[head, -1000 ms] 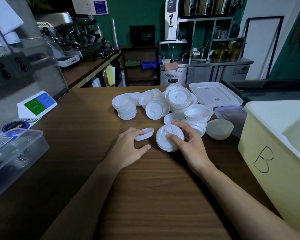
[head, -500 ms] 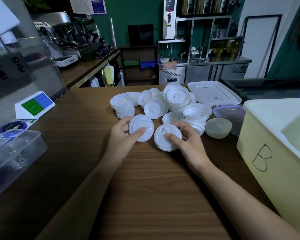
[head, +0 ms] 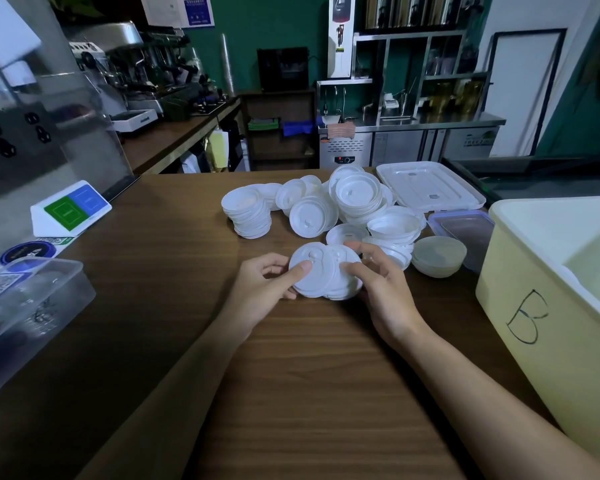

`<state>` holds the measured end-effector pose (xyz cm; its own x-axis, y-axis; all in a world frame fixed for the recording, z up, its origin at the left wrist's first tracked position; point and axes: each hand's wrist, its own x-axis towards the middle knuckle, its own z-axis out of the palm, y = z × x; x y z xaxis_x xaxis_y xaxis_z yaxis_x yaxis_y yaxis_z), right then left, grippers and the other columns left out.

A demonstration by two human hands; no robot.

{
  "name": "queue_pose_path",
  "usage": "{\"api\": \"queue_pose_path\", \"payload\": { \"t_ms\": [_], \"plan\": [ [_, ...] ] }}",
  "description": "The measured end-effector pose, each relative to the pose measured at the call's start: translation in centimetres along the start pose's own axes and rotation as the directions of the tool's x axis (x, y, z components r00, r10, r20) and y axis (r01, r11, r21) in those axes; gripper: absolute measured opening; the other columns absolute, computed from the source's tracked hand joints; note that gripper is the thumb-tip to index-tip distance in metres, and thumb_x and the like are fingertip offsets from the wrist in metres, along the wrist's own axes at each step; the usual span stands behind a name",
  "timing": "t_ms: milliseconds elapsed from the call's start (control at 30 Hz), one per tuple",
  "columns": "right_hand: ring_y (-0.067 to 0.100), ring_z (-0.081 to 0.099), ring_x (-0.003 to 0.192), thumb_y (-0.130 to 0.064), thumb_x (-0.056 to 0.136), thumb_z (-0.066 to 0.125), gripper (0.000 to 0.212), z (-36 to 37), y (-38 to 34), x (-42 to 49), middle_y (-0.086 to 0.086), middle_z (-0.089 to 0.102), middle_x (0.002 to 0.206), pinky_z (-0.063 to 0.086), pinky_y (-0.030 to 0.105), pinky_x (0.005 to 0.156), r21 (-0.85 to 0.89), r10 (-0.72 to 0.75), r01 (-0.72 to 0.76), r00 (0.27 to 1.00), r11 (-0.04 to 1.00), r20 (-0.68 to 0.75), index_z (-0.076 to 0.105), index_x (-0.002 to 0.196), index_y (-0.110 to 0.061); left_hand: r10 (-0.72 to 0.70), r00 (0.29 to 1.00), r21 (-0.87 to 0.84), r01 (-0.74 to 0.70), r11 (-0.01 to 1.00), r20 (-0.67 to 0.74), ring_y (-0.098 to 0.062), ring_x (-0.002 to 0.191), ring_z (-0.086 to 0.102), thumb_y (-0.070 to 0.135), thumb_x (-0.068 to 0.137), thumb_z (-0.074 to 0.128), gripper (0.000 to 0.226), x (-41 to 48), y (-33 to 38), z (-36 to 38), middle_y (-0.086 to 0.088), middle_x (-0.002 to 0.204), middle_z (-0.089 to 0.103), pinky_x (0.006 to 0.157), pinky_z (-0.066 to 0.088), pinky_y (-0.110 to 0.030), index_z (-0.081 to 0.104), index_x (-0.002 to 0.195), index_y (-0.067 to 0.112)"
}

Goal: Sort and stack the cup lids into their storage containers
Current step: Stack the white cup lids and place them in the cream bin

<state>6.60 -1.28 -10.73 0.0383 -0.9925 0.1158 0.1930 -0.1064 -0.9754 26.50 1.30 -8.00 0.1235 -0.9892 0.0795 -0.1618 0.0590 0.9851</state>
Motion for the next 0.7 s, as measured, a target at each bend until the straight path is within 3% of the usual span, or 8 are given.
{"api": "queue_pose_path", "payload": {
  "t_ms": [100,200,300,367,433,533,600,700],
  "plan": [
    [0.035,0.065,0.123,-0.030,0.077,0.074,0.039,0.1,-0.3,-0.1,0.007,0.076,0.121,0.046,0.059,0.115,0.026,0.024,-0.024,1.000,0.999,-0.005,0.076,0.116,-0.028,-0.061,0.997,-0.093,0.065,0.994,0.042,-0.021,0.081,0.077,0.023,0.086,0.084,0.027,-0.1,0.0,0.0,-0.022,0.105,0.074,0.073,0.064,-0.030,0.077,0.101,0.002],
    [0.026,0.066,0.124,-0.043,0.076,0.074,0.037,0.5,-0.8,-0.4,0.000,0.076,0.120,0.046,0.054,0.117,0.016,0.034,-0.035,0.999,0.999,0.027,0.078,0.111,-0.031,-0.071,0.997,-0.123,0.075,0.990,0.039,-0.020,0.078,0.076,0.020,0.085,0.085,0.029,-0.2,0.3,0.2,-0.019,0.104,0.073,0.073,0.065,-0.034,0.075,0.107,0.004],
    [0.016,0.067,0.119,-0.046,0.081,0.074,0.037,0.7,-1.0,-0.8,-0.007,0.077,0.115,0.048,0.039,0.107,0.000,0.015,-0.015,0.998,1.000,0.068,0.077,0.112,-0.027,-0.011,0.999,-0.043,0.012,0.999,0.030,-0.022,0.071,0.075,0.019,0.082,0.088,0.031,-0.3,0.3,0.5,-0.020,0.100,0.072,0.070,0.065,-0.036,0.074,0.107,0.006],
    [0.016,0.069,0.117,-0.041,0.083,0.076,0.037,0.6,-1.0,-1.0,-0.003,0.077,0.116,0.050,0.033,0.103,-0.019,-0.021,0.022,0.997,1.000,0.075,0.075,0.116,-0.025,0.028,0.999,0.031,-0.029,0.999,0.035,-0.023,0.072,0.076,0.022,0.081,0.090,0.033,-0.4,0.1,0.7,-0.020,0.099,0.072,0.069,0.065,-0.036,0.073,0.106,0.008],
    [0.018,0.069,0.118,-0.038,0.083,0.078,0.037,0.5,-1.0,-1.0,0.000,0.077,0.119,0.052,0.034,0.106,-0.040,-0.045,0.048,0.996,0.998,0.076,0.074,0.118,-0.025,0.052,0.998,0.084,-0.054,0.995,0.027,-0.022,0.080,0.076,0.035,0.076,0.093,0.040,-0.4,-0.1,0.7,-0.015,0.099,0.073,0.069,0.065,-0.038,0.072,0.103,0.014],
    [0.016,0.069,0.120,-0.033,0.090,0.076,0.034,0.4,-1.0,-0.9,-0.002,0.077,0.121,0.050,0.039,0.112,-0.048,-0.040,0.046,0.993,0.998,0.107,0.073,0.123,-0.025,0.043,0.999,0.168,-0.047,0.985,0.029,-0.015,0.100,0.074,0.061,0.064,0.089,0.051,0.0,-0.6,0.3,0.003,0.101,0.077,0.088,0.061,-0.038,0.070,0.099,0.029],
    [0.016,0.069,0.122,-0.034,0.090,0.074,0.040,0.5,-1.1,-1.0,-0.002,0.077,0.123,0.049,0.040,0.113,-0.037,-0.030,0.036,0.990,0.999,0.135,0.072,0.127,-0.022,0.020,0.997,0.107,-0.028,0.994,0.077,-0.014,0.109,0.072,0.053,0.072,0.090,0.048,0.1,-0.6,0.3,0.005,0.110,0.077,0.097,0.057,-0.035,0.068,0.107,0.030],
    [0.022,0.067,0.127,-0.034,0.090,0.071,0.043,0.6,-1.0,-1.0,0.004,0.075,0.128,0.046,0.047,0.117,-0.008,-0.009,0.010,0.987,1.000,0.162,0.070,0.130,-0.017,0.019,0.980,-0.012,-0.017,1.000,0.199,-0.016,0.106,0.075,0.029,0.090,0.080,0.042,-0.4,0.1,0.5,-0.002,0.113,0.078,0.090,0.058,-0.032,0.063,0.128,0.023]
  ]
}}
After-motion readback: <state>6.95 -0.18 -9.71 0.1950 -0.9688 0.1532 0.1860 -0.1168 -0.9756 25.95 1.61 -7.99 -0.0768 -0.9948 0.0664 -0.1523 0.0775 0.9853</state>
